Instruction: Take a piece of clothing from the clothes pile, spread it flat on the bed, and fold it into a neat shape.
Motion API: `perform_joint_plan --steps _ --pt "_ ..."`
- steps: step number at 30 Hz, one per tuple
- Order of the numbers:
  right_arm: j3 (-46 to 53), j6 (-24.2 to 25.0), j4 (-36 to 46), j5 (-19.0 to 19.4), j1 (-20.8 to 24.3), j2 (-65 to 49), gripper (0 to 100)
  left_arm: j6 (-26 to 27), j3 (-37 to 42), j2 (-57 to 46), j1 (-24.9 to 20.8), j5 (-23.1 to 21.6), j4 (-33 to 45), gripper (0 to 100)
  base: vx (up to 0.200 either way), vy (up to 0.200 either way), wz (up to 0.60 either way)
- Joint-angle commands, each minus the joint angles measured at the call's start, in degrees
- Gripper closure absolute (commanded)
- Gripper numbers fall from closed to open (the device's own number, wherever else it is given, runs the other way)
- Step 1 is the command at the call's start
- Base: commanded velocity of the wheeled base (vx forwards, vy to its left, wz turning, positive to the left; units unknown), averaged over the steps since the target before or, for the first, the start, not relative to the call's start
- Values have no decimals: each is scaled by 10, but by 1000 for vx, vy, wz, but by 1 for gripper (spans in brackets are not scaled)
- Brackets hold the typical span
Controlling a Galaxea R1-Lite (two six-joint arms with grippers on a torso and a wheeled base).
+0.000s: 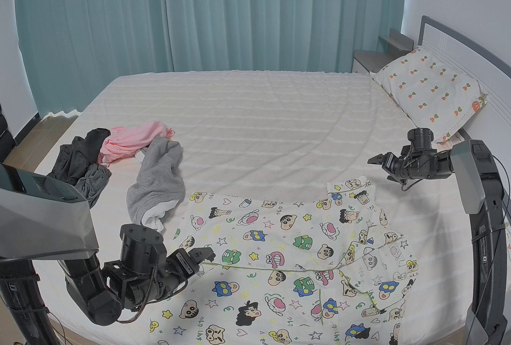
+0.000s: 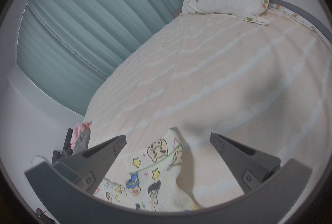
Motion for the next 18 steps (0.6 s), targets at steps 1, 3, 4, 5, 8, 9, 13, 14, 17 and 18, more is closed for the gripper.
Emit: perform_joint_plan --steps 1,3,4,5,8,9,13,14,17,18 --pt "278 -66 -49 64 2 -159 0 2 -1 -12 0 -2 0 0 0 0 0" --pt "374 -85 -105 69 7 -195 0 4 1 -13 0 -2 0 0 0 0 0" --pt "400 -90 -124 71 10 -205 0 4 1 -12 -1 -2 0 0 0 0 0" --pt "472 -97 -175 75 21 -235 0 5 1 -11 -4 -2 4 0 0 0 0" --pt "601 -96 -275 89 51 -287 0 6 -5 -8 -4 -2 6 0 0 0 0" --pt "622 -94 -291 90 59 -295 0 7 -5 -8 -3 -2 6 0 0 0 0" --pt "704 -94 -349 89 87 -312 0 18 -6 1 2 -1 9 0 0 0 0" --pt "732 -94 -369 89 96 -313 0 20 -5 2 7 -1 13 0 0 0 0" --pt "792 -90 -419 92 105 -307 0 18 6 9 19 -1 29 0 0 0 0" --pt "796 -90 -424 92 105 -306 0 18 8 10 21 -1 30 0 0 0 0"
